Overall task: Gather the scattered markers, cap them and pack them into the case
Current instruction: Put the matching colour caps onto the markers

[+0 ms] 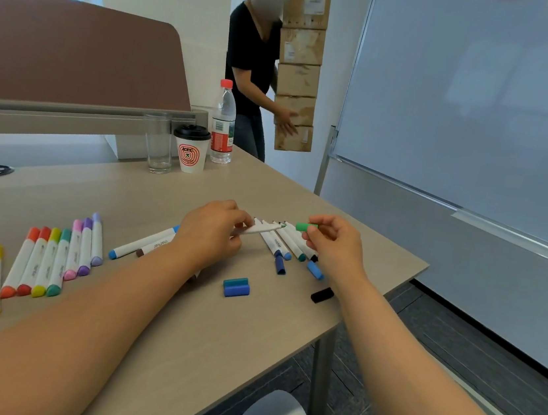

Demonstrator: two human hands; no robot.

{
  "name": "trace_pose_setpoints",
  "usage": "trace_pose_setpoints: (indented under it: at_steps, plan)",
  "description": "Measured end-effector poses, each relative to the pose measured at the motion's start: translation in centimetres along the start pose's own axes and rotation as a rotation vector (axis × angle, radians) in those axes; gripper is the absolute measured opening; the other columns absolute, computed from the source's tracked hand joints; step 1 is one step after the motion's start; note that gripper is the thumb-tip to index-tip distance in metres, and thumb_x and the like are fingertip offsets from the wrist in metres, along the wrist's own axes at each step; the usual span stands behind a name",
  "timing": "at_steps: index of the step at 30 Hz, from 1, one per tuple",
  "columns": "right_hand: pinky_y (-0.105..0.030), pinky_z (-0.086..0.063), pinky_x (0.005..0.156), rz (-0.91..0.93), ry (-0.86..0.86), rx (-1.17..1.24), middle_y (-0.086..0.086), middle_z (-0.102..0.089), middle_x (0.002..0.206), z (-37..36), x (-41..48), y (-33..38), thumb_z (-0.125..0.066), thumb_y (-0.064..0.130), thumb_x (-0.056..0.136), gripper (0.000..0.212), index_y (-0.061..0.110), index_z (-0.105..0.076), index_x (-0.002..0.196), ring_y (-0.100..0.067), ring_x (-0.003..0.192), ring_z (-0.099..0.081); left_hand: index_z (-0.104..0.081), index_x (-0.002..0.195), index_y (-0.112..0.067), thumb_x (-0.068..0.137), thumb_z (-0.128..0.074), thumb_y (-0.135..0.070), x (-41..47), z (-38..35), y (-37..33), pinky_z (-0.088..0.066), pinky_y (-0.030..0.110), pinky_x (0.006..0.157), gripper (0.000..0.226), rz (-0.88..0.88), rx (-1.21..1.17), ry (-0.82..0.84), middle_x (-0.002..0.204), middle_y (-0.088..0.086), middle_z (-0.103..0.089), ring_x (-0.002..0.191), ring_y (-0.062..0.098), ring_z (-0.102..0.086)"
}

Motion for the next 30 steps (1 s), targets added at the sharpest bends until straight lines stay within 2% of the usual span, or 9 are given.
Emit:
trace_pose_setpoints:
  at_steps: [7, 11, 15, 20, 26, 30]
  plan:
    - [-0.013, -0.048, 0.074, 0.062, 0.065, -0.105, 0.002, -0.066, 0.092, -0.6, 0.0, 0.2, -0.058, 0.000, 0.088, 0.015, 0.013, -0.063, 0.091, -0.011, 0.086, -0.062, -0.059, 0.119, -0.030, 0.088, -0.056, -0.023, 0.0, 0.0, -0.1, -0.046, 0.025, 0.077, 0.032, -0.017, -0.010, -0.009, 0.110, -0.007, -0.056, 0.100, 0.011, -0.049]
    - [-0.019, -0.050, 0.081, 0.107, 0.077, -0.129, 0.001, -0.068, 0.094, -0.8, 0.0, 0.2, -0.060, 0.001, 0.087, 0.014, 0.014, -0.063, 0.089, -0.013, 0.091, -0.062, -0.059, 0.119, -0.031, 0.088, -0.055, -0.023, 0.0, 0.0, -0.1, -0.046, 0.025, 0.077, 0.033, -0.039, -0.005, -0.004, 0.111, -0.008, -0.056, 0.102, 0.011, -0.049]
    - [-0.010, -0.046, 0.074, 0.139, 0.106, -0.157, 0.007, -0.067, 0.090, -0.9, -0.1, 0.4, -0.060, 0.002, 0.087, 0.014, 0.015, -0.064, 0.088, -0.007, 0.084, -0.060, -0.059, 0.121, -0.029, 0.089, -0.054, -0.023, 0.0, -0.1, -0.2, -0.040, 0.022, 0.075, 0.033, -0.067, -0.022, -0.004, 0.113, -0.006, -0.057, 0.104, 0.012, -0.049]
    - [-0.005, -0.046, 0.068, 0.194, 0.160, -0.176, 0.010, -0.066, 0.085, -1.2, -0.3, 0.9, -0.065, 0.002, 0.083, 0.015, 0.018, -0.066, 0.084, 0.000, 0.076, -0.058, -0.057, 0.126, -0.025, 0.094, -0.051, -0.026, -0.1, -0.4, -0.4, -0.045, 0.030, 0.081, 0.033, -0.169, -0.059, 0.042, 0.110, -0.002, -0.065, 0.099, 0.017, -0.052]
    - [-0.005, -0.046, 0.066, 0.215, 0.187, -0.206, 0.010, -0.065, 0.079, -1.1, -0.6, 1.6, -0.069, 0.005, 0.081, 0.014, 0.019, -0.068, 0.083, -0.001, 0.072, -0.058, -0.063, 0.119, -0.023, 0.091, -0.056, -0.026, -0.2, 0.5, -0.4, -0.047, 0.033, 0.080, 0.029, -0.148, -0.199, 0.107, 0.106, -0.003, -0.067, 0.090, 0.013, -0.056]
    - [-0.014, -0.049, 0.071, 0.201, 0.203, -0.226, 0.003, -0.068, 0.083, -1.3, -0.4, 1.9, -0.069, 0.006, 0.081, 0.011, 0.016, -0.070, 0.085, -0.003, 0.071, -0.058, -0.064, 0.118, -0.021, 0.090, -0.059, -0.025, 0.0, 1.0, -0.6, -0.048, 0.032, 0.083, 0.028, -0.112, -0.243, 0.153, 0.106, -0.001, -0.068, 0.088, 0.012, -0.057]
Point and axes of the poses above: each hand's wrist, its own x-axis towards the middle knuckle, its own z-axis out of the back of the hand, y = z × x, the point moved 3 cm from there along x, towards the middle knuckle
